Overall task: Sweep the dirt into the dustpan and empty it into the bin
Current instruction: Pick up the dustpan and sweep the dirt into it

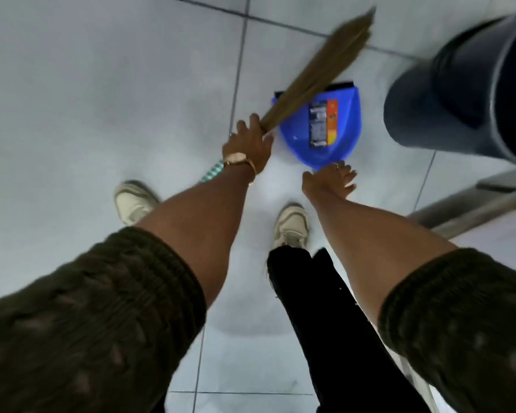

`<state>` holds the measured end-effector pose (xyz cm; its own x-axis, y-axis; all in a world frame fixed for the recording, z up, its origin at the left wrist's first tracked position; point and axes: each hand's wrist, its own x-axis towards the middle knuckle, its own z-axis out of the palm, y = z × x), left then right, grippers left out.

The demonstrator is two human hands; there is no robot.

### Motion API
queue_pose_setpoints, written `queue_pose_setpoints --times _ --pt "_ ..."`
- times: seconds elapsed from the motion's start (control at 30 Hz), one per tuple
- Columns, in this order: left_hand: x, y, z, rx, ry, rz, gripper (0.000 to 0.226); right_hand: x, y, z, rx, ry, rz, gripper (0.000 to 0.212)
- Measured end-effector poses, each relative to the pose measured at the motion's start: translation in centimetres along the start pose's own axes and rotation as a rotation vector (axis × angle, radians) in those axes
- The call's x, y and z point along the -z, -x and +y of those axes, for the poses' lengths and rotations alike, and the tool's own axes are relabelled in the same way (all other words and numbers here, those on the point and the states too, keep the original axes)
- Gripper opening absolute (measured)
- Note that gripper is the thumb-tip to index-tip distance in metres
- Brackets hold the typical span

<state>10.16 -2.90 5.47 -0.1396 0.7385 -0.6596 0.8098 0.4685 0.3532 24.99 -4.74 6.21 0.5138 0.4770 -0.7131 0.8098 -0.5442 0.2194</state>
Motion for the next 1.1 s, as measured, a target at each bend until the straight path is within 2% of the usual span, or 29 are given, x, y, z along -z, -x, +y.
queue_pose_setpoints --times 0.07,0.13,0.27,0.33,0.4,0.53,0.67,0.77,0.9,1.1 --pt "-2.6 -1.7 0.8 -0.025 -0.057 0.030 0.046 -1.7 -3.3 0.8 -0.036 -0.063 -0.033 0.093" --pt "-4.7 -3.0 0.8 -0.049 -0.103 0.057 0.044 -3.3 -6.2 1.4 -0.079 -0.131 -0.051 0.090" --pt "-5.5 -3.7 -0.5 -0.086 -0.099 0.128 0.042 -4.4 -8.6 1.6 -0.093 -0.260 -0.032 0.057" --pt "-3.8 -3.3 -1.2 -0.098 -0.084 0.159 0.042 -3.5 -8.3 1.2 -0.044 -0.291 0.011 0.045" --pt "-0.9 -2.5 -2.4 -0.090 -0.074 0.188 0.042 -2.0 -7.0 0.2 0.021 -0.318 0.060 0.043" --pt "6.0 0.4 -6.5 -0.027 -0.044 0.240 0.039 1.6 -1.6 -2.4 0.249 -0.114 0.167 0.047" --pt "13.7 4.9 -13.1 0.118 -0.004 0.330 0.038 4.4 6.9 -7.3 0.523 0.087 0.177 0.045" --pt "18.7 8.3 -19.2 0.256 0.081 0.384 0.038 3.8 13.8 -12.4 0.722 0.276 0.160 0.046" --pt "25.0 12.9 -29.6 0.476 0.181 0.475 0.037 0.2 23.8 -22.3 0.833 0.412 0.102 0.044" --pt "32.6 17.2 -45.9 0.791 0.280 0.567 0.053 -6.4 33.4 -36.9 0.947 0.495 0.019 0.045"
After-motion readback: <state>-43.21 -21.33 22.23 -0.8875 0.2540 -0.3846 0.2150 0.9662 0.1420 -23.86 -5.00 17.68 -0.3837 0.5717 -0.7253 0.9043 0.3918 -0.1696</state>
